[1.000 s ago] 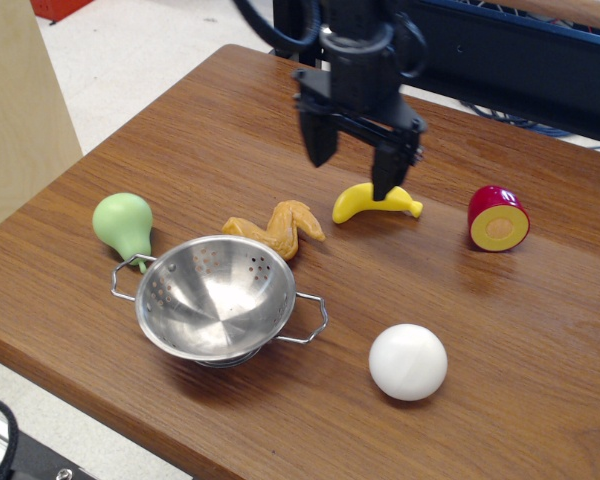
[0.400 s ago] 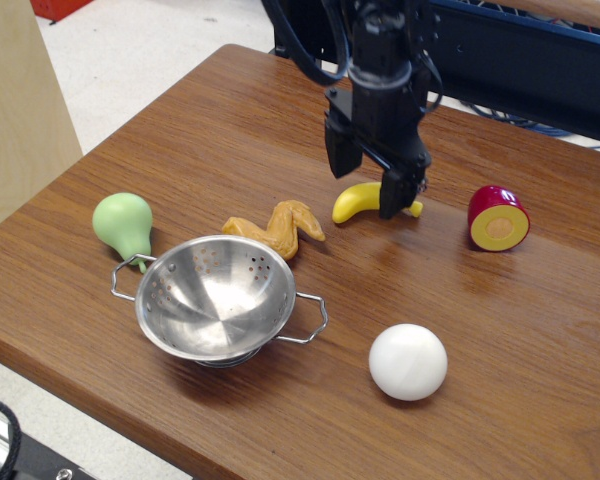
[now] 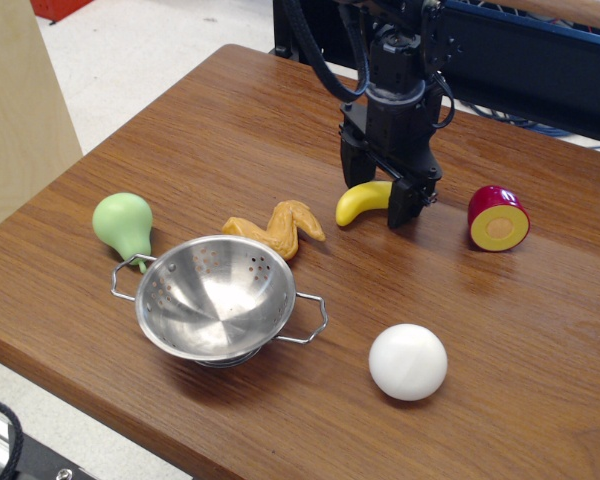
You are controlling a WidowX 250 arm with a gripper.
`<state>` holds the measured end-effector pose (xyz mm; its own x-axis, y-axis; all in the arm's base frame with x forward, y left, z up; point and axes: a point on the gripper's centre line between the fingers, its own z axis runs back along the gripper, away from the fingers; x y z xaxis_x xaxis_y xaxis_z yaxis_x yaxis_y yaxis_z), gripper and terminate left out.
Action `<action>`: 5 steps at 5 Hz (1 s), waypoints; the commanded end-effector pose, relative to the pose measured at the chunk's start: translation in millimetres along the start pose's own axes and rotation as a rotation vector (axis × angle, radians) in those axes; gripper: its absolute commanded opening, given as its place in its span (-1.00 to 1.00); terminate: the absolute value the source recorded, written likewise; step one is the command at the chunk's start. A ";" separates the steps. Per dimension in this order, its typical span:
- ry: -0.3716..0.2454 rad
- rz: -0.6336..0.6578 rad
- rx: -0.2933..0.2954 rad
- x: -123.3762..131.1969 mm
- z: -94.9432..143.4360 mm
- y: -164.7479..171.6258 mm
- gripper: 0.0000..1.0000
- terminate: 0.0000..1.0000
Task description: Put banana in colander
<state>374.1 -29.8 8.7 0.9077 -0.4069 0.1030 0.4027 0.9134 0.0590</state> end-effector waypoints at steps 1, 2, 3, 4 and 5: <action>-0.070 0.116 -0.068 17.6 37.4 10.2 -1.00 -1.00; -0.054 0.191 -0.034 10.3 59.3 8.7 -1.00 -1.00; -0.074 0.239 -0.010 -7.3 80.9 4.6 -1.00 -1.00; -0.113 0.227 -0.008 -39.2 102.6 -1.6 -1.00 -1.00; -0.073 0.123 -0.033 -81.3 106.9 -5.9 -1.00 -1.00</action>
<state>274.9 -3.2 89.2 0.9448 -0.3001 0.1314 0.3033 0.9529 -0.0050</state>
